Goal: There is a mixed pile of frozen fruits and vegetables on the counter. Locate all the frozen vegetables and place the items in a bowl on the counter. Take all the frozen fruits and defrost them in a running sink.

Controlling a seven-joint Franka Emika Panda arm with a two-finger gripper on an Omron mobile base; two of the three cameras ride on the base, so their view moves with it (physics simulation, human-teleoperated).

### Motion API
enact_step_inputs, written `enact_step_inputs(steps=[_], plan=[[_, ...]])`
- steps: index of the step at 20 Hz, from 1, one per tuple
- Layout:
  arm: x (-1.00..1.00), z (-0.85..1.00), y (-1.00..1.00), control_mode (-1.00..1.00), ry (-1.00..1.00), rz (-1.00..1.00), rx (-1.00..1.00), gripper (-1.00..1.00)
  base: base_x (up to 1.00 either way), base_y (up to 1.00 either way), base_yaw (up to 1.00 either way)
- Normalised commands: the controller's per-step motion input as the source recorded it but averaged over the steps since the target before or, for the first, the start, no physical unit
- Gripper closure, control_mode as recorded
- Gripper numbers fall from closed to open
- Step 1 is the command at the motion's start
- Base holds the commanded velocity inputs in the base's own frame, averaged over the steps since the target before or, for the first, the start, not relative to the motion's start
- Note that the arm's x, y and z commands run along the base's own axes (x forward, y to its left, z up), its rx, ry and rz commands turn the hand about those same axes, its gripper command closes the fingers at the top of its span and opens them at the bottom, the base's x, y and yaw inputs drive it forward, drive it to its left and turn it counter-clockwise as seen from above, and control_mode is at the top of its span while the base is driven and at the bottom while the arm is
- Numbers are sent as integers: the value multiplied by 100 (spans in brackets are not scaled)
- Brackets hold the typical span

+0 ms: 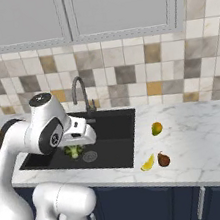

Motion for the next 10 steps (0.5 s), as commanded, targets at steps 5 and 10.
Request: enact_step_inputs(steps=[5,10], plan=[[0,18,52,-100,0,0,0,100,0,0,0],[0,0,50,-100,-3,0,0,100,0,0,0]])
